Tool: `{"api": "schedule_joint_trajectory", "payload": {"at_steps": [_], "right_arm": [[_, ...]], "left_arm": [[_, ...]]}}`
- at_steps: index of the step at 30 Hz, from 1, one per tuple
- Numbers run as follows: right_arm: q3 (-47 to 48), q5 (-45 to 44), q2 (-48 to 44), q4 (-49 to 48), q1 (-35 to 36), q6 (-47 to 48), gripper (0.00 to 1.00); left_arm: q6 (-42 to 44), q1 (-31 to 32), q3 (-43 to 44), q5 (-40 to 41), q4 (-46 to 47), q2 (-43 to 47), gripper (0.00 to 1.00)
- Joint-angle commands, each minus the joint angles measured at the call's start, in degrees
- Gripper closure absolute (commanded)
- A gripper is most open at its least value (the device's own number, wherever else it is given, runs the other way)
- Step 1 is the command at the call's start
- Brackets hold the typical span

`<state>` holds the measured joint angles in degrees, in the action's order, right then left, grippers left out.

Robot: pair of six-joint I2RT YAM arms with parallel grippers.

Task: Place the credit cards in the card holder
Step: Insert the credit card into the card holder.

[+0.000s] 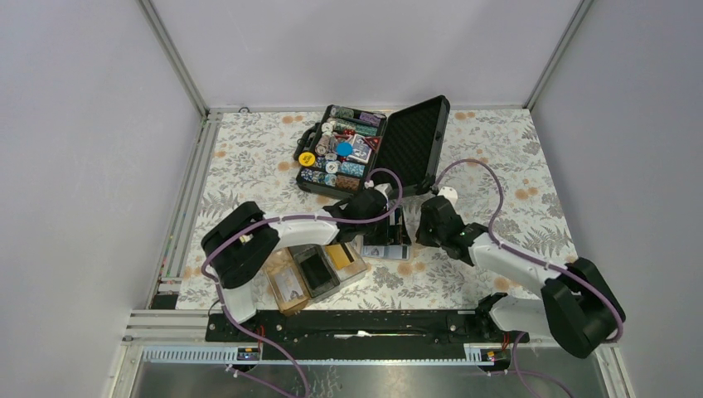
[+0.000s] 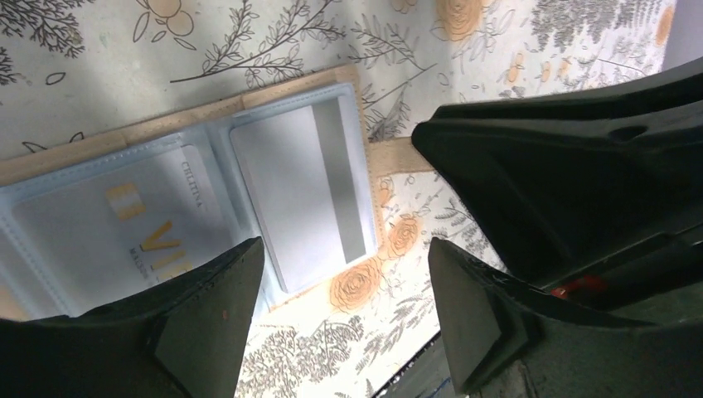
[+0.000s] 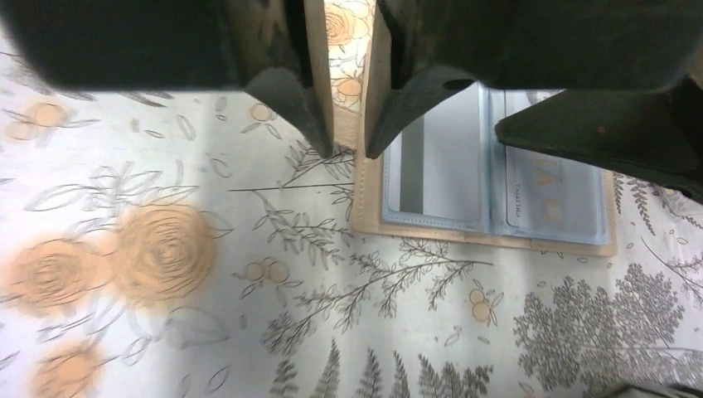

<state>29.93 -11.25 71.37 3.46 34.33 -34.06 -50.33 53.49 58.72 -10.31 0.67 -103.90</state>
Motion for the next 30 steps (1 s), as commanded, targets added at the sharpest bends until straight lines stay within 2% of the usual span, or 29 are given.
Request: {"api": "schedule_joint_trajectory", "payload": {"at_steps": [1,5,8,13,16,20,23,26,30], "right_arm": [[5.09,-7.77,-5.36,11.33,-0.23,0.78,0.66],[6.11,-9.47,-7.32,17.41,-0.91,-0.78,0.53],[5.17,-7.46,-7.91,18.16,-1.46,-1.89,0.46],[2.72,-2.74,-7.13,15.09,-1.71,-2.87,0.44],[1.63,0.19,-6.59,11.85,-1.76,-2.73,0.47],[1.88,1.11,-4.64,9.54,-1.72,-2.56,0.59],[1.96,0.62,-2.67,8.83,-1.75,-2.39,0.64],[2.01,0.42,-0.68,8.27,-1.76,-2.06,0.74],[2.43,-0.41,-1.16,9.13,-1.78,-2.45,0.92]], "left_arm": [[3.61,0.04,0.77,0.55,-0.53,6.16,0.24],[5.61,-0.04,2.1,0.87,-4.55,8.06,0.22],[6.28,-0.33,2.2,1.2,-6.46,9.55,0.21],[6.62,-1.27,1.43,1.56,-8.43,12.05,0.21],[6.96,-2.32,0.67,1.98,-9.26,13.92,0.21],[6.96,-3.45,-0.44,2.59,-10.19,16.1,0.21],[6.67,-4.13,-1.66,2.93,-10.25,17.59,0.21],[6.71,-4.79,-2.45,3.08,-10.78,18.9,0.21],[7.8,-6.24,-2.64,3.68,-13.11,20.69,0.21]]}}
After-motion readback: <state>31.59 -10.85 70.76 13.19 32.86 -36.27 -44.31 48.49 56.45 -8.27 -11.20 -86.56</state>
